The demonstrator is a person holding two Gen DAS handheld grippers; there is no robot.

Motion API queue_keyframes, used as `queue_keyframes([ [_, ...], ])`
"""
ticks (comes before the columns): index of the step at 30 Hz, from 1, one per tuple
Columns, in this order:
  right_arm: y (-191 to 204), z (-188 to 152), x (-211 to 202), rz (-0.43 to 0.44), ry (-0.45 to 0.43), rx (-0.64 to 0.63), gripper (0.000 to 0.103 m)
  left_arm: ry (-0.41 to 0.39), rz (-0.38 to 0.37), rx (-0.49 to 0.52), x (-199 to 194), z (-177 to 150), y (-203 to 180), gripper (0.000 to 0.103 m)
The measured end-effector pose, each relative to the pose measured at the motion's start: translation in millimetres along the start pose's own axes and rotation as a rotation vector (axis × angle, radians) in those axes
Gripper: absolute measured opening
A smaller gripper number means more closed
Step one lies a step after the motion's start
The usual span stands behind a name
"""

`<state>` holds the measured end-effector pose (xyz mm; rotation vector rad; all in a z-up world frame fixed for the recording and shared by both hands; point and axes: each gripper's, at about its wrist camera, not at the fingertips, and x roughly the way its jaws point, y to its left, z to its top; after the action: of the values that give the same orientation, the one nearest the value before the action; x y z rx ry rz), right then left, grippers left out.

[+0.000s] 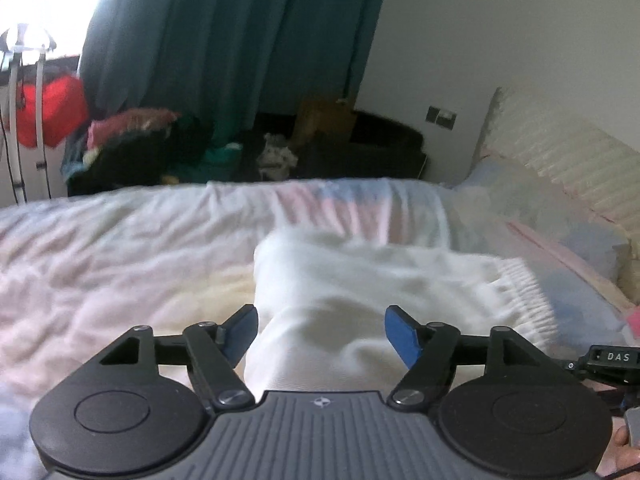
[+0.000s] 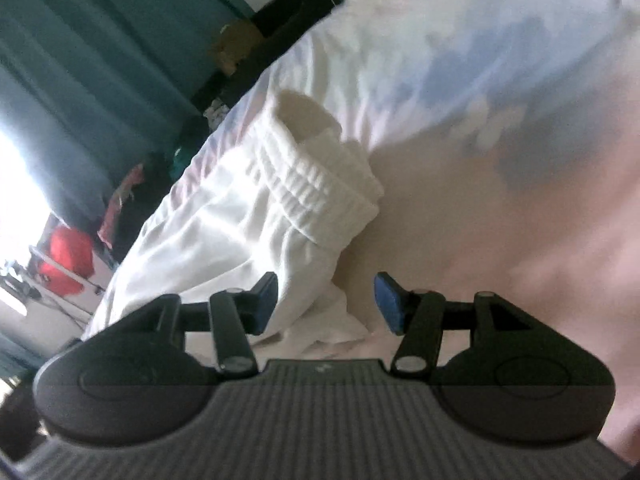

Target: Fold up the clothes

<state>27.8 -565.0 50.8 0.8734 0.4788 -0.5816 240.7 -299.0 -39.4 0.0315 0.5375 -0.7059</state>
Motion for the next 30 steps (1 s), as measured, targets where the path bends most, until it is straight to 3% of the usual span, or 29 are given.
queue_keyframes([
  [4,35.0,3.2,-56.2,0.041,-0.042,-0.133,0.062,-0.050,-0.015,0.022,-56.2,21.4,-18.1,0.085],
  [7,66.0,2.7,-105.3,0.054,-0.131,-0.246,0.091,-0.084,-0.029,0.049,-100.3,33.3,-30.2,0.100],
  [8,71.8,7.1,-114.7,0.060,-0.161,-0.272,0.094,-0.102,-0.028,0.052,-115.5,36.3,-33.4,0.102],
  [12,92.0,17.3,-155.3,0.084,-0.197,-0.339,0.094,-0.153,-0.035,0.076,-171.4,41.0,-45.3,0.103],
  [16,106.5,5.9,-198.0,0.107,-0.230,-0.392,0.094,-0.190,-0.030,0.102,-219.5,39.2,-53.8,0.103],
  [23,119.8,-34.1,-258.2,0.122,-0.300,-0.490,0.094,-0.249,0.034,0.149,-288.1,10.3,-65.2,0.103],
  [30,122.0,-83.2,-289.5,0.116,-0.376,-0.576,0.094,-0.275,0.067,0.100,-332.5,-25.5,-52.8,0.103],
])
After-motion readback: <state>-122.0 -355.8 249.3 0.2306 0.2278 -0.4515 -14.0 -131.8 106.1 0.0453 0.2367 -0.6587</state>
